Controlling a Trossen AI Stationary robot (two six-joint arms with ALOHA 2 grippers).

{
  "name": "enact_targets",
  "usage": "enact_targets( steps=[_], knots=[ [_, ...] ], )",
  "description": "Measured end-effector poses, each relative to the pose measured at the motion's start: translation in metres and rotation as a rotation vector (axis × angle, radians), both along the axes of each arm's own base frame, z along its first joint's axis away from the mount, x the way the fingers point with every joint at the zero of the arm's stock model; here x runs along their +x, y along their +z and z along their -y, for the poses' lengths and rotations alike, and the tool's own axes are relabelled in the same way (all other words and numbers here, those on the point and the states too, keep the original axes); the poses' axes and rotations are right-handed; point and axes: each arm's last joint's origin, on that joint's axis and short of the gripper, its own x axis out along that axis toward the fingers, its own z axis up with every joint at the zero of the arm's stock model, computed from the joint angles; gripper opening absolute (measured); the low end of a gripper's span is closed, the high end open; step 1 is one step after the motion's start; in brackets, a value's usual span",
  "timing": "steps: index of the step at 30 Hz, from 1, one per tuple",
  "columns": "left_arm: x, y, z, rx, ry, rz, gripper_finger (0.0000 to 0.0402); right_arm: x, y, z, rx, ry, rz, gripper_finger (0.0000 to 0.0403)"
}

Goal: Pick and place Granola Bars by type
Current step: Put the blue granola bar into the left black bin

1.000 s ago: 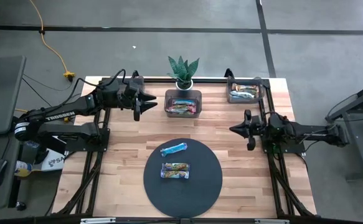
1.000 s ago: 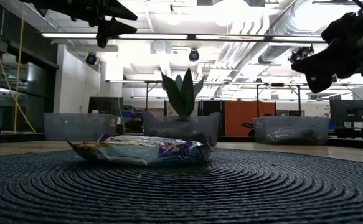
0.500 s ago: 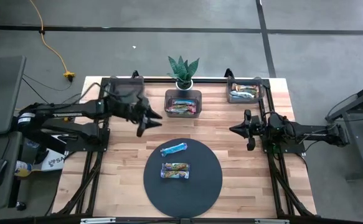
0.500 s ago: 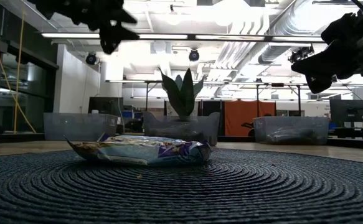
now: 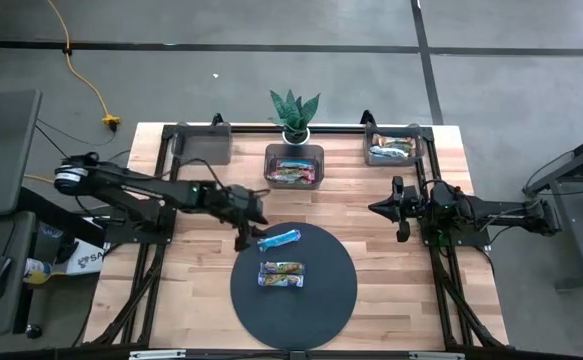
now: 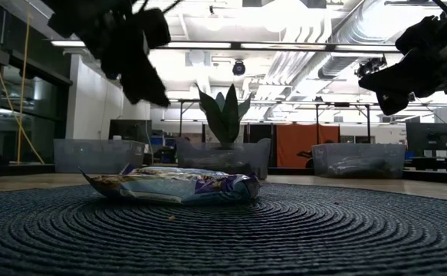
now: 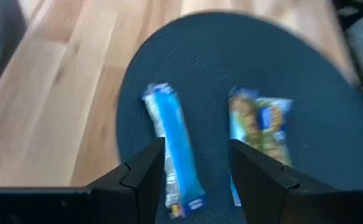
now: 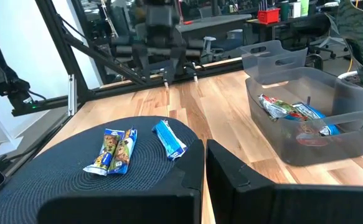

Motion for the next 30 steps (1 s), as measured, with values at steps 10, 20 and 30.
enact_targets(
  steps=[10, 20, 30],
  knots=[
    [0.017, -0.040, 0.009, 0.022, 0.005, -0.138, 0.0172, 0.000, 0.000, 0.000, 0.000, 0.000, 0.000, 0.0000],
    [0.043, -0.039, 0.011, 0.071, -0.040, -0.108, 0.0181, 0.000, 0.000, 0.000, 0.000, 0.000, 0.002, 0.0000],
    [0.059, -0.033, 0.012, 0.149, 0.033, -0.240, 0.0290, 0.000, 0.000, 0.000, 0.000, 0.000, 0.001, 0.0000]
  ],
)
